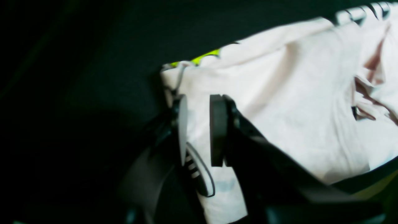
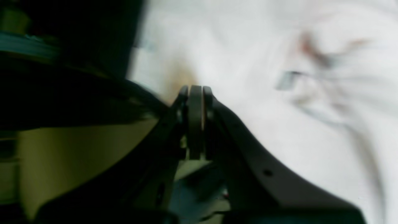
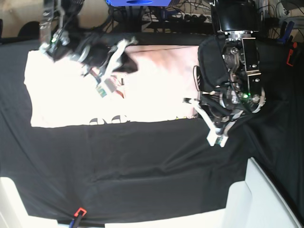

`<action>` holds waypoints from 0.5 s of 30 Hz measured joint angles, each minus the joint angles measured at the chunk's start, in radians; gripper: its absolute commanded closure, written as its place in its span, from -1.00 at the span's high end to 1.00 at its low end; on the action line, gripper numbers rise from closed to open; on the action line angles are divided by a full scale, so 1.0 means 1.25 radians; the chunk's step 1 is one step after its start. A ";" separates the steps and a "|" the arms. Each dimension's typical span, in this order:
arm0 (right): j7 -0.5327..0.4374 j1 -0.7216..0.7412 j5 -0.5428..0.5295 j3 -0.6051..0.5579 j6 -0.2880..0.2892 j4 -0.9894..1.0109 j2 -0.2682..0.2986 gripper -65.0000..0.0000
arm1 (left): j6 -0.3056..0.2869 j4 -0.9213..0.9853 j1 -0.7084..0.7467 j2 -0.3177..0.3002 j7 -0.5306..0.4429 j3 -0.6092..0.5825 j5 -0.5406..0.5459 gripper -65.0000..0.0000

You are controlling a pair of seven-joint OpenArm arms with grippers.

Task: Fold the T-shirt properly
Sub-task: 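Release the band and lift the left gripper away from the shirt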

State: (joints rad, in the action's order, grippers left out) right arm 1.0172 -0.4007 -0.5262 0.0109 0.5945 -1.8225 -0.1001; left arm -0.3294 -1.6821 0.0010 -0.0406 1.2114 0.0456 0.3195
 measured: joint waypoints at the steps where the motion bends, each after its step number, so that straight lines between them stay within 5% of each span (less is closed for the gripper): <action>1: 0.001 -0.007 -0.008 0.014 0.005 0.000 0.000 -0.88 | -0.002 0.000 0.002 -0.002 0.000 0.024 0.007 -0.67; 6: -0.005 0.006 -0.017 0.045 -0.006 0.049 0.022 -0.32 | 0.003 0.000 0.009 -0.064 -0.057 0.128 -0.004 -0.73; 9: -0.004 0.011 -0.022 0.043 -0.001 0.079 0.023 0.04 | 0.002 -0.002 0.027 -0.113 -0.081 0.143 -0.001 -1.00; 13: -0.005 0.024 -0.019 0.044 -0.003 0.085 0.031 0.22 | -0.007 0.032 0.052 -0.175 -0.092 0.168 -0.011 -1.00; 15: -0.002 0.036 -0.021 0.043 0.001 0.089 0.029 0.25 | -0.006 0.058 0.062 -0.187 -0.090 0.198 -0.110 -1.00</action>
State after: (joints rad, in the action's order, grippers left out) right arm 1.0142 -0.3561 -0.5522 0.0650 0.5957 -1.7119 -0.0643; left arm -0.3370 -1.6096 0.0784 -0.2741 1.0985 0.2928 0.1825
